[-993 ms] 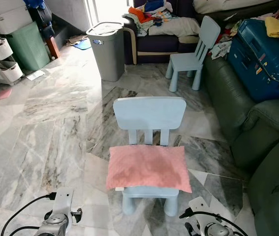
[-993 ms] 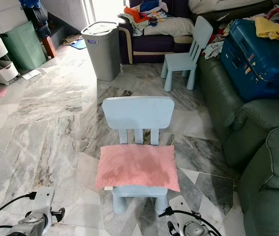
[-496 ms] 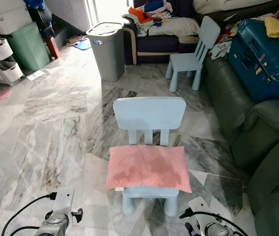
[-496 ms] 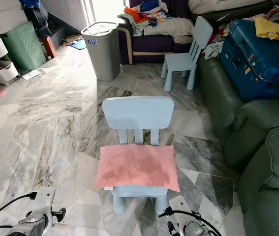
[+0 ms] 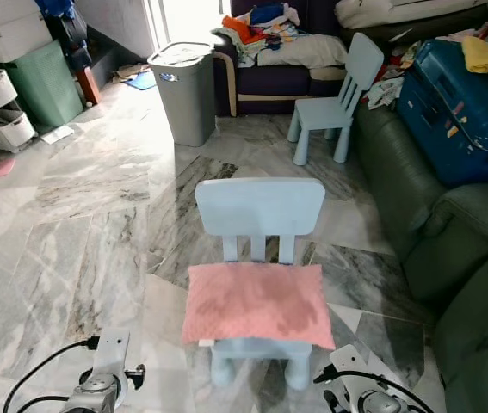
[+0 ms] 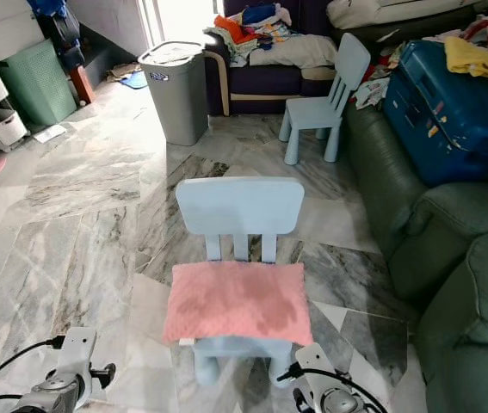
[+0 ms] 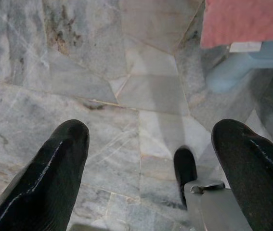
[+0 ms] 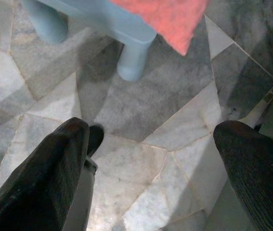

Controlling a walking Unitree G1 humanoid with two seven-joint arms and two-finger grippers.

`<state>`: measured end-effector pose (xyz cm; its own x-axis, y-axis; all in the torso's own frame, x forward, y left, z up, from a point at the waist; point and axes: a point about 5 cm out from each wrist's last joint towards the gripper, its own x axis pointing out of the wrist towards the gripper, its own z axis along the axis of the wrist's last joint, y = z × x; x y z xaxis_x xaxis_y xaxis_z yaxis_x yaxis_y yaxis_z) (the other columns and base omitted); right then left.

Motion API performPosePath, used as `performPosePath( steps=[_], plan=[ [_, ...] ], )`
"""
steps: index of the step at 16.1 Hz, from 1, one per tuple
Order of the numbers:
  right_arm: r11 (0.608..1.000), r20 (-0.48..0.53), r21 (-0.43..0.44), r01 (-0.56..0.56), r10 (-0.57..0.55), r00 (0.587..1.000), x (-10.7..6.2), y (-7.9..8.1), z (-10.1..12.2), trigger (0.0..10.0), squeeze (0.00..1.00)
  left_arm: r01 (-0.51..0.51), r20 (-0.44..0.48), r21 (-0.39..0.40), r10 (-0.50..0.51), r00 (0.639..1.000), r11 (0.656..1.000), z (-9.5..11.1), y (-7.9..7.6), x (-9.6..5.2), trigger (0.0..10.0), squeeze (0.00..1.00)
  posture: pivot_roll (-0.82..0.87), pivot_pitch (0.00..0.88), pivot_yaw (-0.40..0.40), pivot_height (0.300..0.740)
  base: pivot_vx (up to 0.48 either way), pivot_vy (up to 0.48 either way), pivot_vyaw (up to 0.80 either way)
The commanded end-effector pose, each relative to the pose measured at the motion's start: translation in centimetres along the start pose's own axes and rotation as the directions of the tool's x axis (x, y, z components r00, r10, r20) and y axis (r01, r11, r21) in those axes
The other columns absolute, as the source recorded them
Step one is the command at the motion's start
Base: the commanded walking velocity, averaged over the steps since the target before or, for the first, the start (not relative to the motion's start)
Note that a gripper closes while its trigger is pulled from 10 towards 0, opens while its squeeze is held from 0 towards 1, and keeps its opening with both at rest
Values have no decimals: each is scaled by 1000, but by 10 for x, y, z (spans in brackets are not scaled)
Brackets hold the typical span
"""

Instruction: Move the pillow to the sofa

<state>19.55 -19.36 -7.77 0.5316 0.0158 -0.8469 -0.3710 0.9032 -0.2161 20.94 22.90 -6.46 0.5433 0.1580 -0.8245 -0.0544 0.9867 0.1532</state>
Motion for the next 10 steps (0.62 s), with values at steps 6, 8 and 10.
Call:
performPosePath(
  steps=[6,8,10],
  plan=[
    [1000,3,4,-9,9,1000,0,2,2,10000,0,-4,3,-6,4,1000,1000,1,4,0,10000,0,-41,0,26,740,324,0,0],
    [1000,3,4,-9,9,1000,0,2,2,10000,0,-4,3,-5,4,1000,1000,1,4,0,10000,0,-41,0,26,740,328,0,0],
    [1000,3,3,-9,9,1000,0,2,2,10000,0,-6,2,-2,6,1000,1000,1,4,0,10000,0,-40,0,25,740,326,0,0]
  ],
)
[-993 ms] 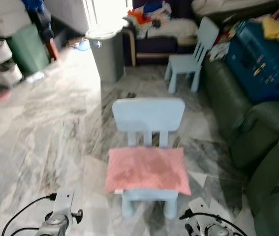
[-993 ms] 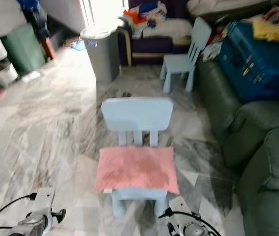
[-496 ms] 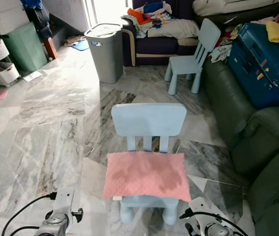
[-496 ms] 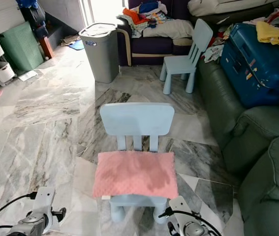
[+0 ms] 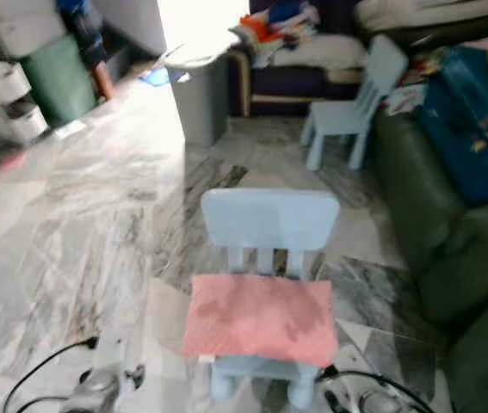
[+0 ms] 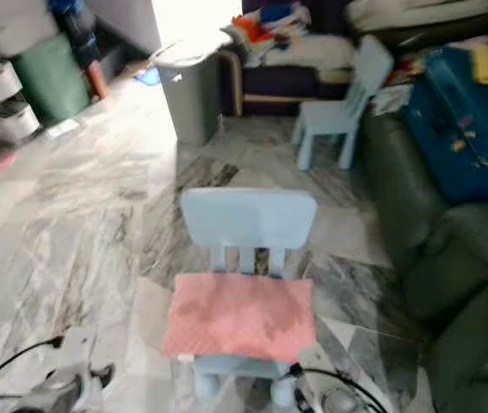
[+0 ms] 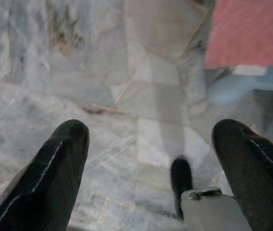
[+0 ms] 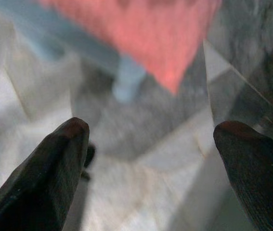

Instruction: Move the pillow to the sofa

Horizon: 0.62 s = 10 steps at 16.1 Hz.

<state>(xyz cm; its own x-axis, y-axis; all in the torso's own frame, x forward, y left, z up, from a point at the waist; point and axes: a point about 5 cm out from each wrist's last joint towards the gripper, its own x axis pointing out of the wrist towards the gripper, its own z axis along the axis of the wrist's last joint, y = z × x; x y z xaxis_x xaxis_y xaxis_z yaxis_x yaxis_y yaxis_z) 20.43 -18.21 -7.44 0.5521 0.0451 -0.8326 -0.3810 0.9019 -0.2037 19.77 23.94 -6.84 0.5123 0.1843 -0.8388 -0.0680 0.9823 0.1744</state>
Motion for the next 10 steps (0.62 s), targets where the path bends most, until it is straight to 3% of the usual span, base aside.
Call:
performPosePath(
  steps=[1,5,10],
  plan=[
    [1000,-32,4,7,-7,999,-2,-4,-12,10000,0,20,38,-4,-20,999,1000,13,-7,1,10000,0,-40,0,25,740,322,0,0],
    [1000,-33,3,7,-7,999,-2,-4,-12,10000,0,24,37,-5,-24,999,1000,13,-7,1,10000,0,-41,0,24,740,351,0,0],
    [1000,-33,5,9,-9,999,-2,-4,-12,10000,0,15,36,-7,-15,999,1000,13,-7,1,10000,0,-41,0,25,740,0,0,0]
  ],
)
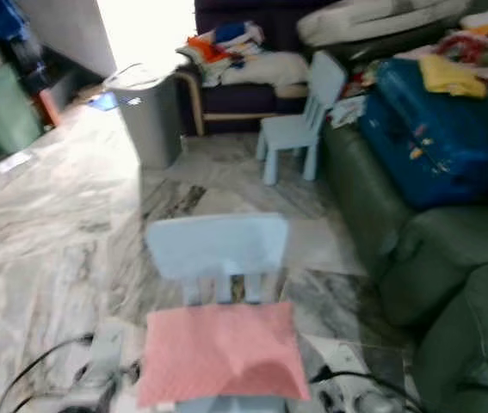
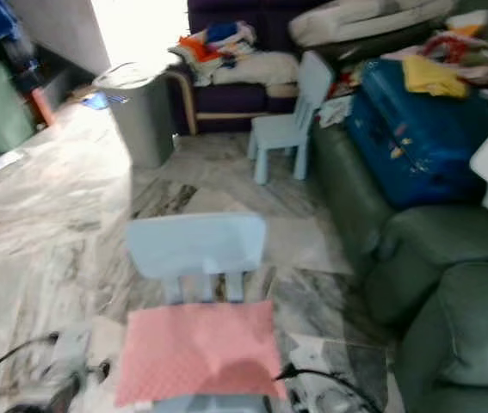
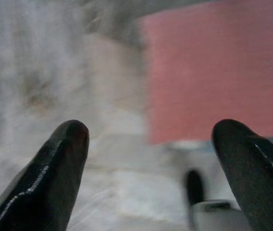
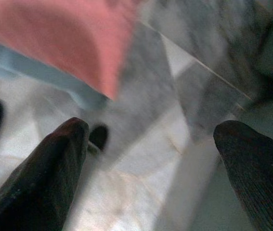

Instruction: Move the pillow to the sofa

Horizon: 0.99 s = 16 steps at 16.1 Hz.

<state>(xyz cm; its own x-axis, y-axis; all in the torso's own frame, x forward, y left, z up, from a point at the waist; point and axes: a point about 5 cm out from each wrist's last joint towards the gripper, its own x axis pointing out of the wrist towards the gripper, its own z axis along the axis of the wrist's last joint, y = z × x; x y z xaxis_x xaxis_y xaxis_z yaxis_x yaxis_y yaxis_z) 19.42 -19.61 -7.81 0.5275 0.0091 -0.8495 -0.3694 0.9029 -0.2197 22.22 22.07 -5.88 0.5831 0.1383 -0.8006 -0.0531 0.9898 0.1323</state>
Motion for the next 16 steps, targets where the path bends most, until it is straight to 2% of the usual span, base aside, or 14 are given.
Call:
performPosePath(
  steps=[1,16],
  plan=[
    [1000,11,9,-8,8,1000,1,3,3,10000,0,-30,-47,3,30,998,1000,-14,12,-2,10000,0,-41,0,25,740,0,0,0],
    [999,14,34,-9,9,1000,1,4,2,10000,0,-64,-66,7,64,996,998,-16,14,-2,10000,0,-28,0,23,740,0,0,0]
  ],
)
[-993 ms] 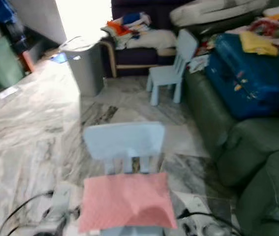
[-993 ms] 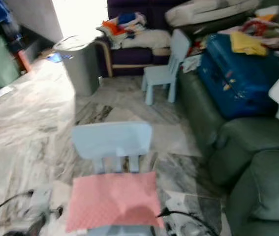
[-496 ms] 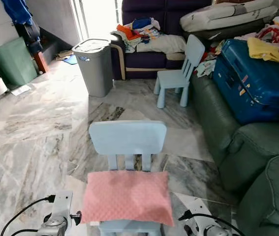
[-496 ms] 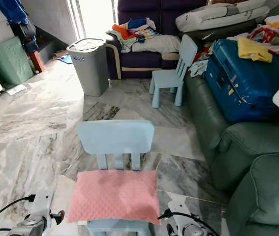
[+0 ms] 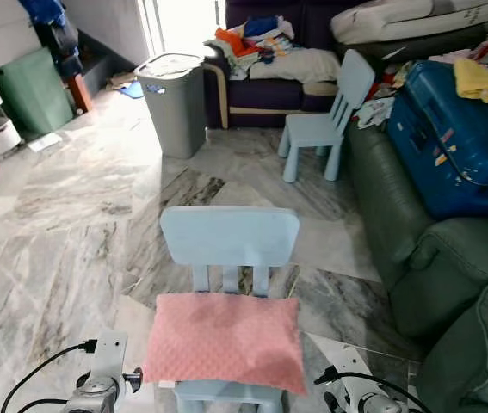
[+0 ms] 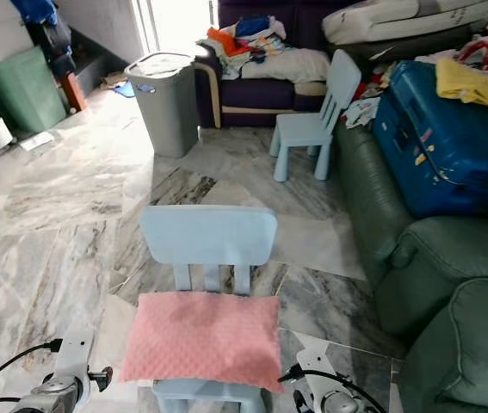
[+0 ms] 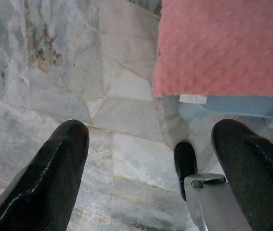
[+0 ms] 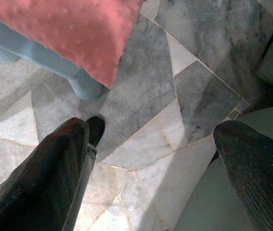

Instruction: Move the pillow to the sofa

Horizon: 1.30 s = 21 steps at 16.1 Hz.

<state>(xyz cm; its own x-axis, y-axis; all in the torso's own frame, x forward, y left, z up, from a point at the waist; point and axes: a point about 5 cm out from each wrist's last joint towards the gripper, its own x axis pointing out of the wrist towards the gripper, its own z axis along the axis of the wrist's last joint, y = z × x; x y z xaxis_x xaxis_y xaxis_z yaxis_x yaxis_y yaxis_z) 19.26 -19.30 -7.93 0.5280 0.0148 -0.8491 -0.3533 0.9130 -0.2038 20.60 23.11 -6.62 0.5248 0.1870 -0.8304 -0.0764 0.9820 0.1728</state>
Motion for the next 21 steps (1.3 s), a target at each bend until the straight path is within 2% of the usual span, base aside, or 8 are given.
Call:
performPosePath(
  steps=[1,3,14,21],
  plan=[
    [1000,9,11,-6,6,1000,0,1,3,10000,0,-18,-1,2,18,1000,1000,1,4,0,10000,0,-28,0,23,740,0,0,0],
    [1000,8,12,-6,6,1000,0,1,3,10000,0,-18,-2,4,18,1000,1000,2,4,0,10000,0,-30,0,22,740,0,0,0],
    [1000,4,3,-8,8,1000,0,1,2,10000,0,-20,-7,12,20,1000,1000,1,4,0,10000,0,-33,0,19,628,0,0,0],
    [1000,3,2,-8,8,1000,0,0,2,10000,0,-21,-10,17,22,1000,1000,1,4,0,10000,0,-33,0,17,535,0,0,0]
  ],
)
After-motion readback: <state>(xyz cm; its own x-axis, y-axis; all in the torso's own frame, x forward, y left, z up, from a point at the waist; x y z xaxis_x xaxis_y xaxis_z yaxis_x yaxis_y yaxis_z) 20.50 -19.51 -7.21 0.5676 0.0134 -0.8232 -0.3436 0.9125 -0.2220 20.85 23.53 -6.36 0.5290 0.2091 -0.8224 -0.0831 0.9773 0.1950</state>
